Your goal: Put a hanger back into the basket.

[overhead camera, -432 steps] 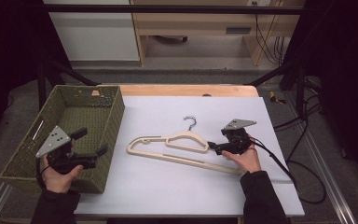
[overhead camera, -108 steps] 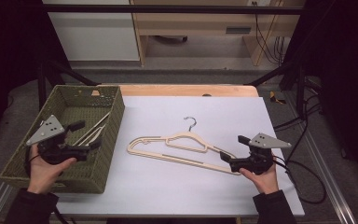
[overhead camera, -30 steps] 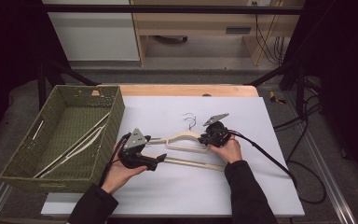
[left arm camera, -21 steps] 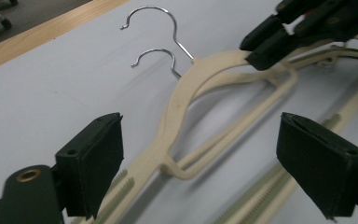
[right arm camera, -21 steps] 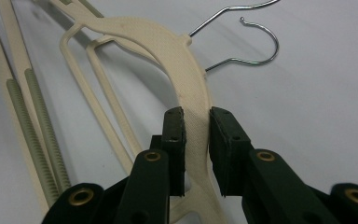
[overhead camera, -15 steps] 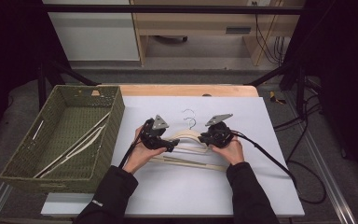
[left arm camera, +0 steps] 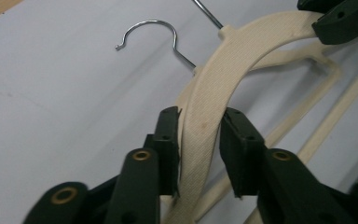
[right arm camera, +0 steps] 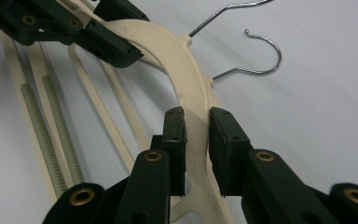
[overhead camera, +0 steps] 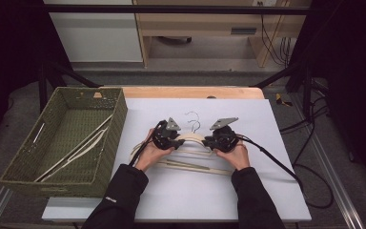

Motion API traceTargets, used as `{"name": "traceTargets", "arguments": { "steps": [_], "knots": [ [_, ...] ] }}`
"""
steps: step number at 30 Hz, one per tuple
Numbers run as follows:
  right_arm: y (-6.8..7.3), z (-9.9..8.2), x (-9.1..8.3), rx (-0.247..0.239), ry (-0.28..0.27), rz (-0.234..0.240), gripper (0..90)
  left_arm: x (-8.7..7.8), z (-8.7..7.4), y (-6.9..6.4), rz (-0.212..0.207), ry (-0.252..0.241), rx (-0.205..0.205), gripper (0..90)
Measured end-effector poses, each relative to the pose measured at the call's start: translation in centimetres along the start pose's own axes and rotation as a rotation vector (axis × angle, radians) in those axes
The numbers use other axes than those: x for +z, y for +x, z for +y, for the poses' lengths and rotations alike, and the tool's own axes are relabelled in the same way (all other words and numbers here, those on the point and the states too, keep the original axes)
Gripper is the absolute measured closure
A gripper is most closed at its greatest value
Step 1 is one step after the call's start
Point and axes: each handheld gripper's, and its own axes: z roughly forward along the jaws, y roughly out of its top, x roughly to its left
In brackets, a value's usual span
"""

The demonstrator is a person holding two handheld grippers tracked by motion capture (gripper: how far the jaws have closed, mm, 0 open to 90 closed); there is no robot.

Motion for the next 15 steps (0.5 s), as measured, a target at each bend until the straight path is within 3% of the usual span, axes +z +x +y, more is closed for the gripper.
{"name": "traceTargets", "arguments": {
  "steps": [5,7,9,13,15],
  "knots": [
    [0.2,0.0,-0.3,0.0,-0.004,0.014,76.2,-0.7,0.1,-0.6,0.011,0.012,0.07,73.6],
    [0.3,0.1,-0.4,0.006,-0.029,0.02,66.2,-1.1,0.1,-0.9,0.014,0.023,0.113,74.2],
    [0.3,0.3,-0.7,0.004,-0.053,0.064,59.0,-1.6,0.1,-1.3,0.024,0.015,0.139,74.6],
    [0.4,0.6,-0.5,-0.002,-0.04,0.106,59.6,-2.7,0.3,-2.5,0.038,-0.011,0.189,74.8],
    [0.5,0.7,-0.4,-0.002,-0.034,0.114,60.9,-2.9,0.2,-2.6,0.037,-0.017,0.191,74.8]
  ]
}}
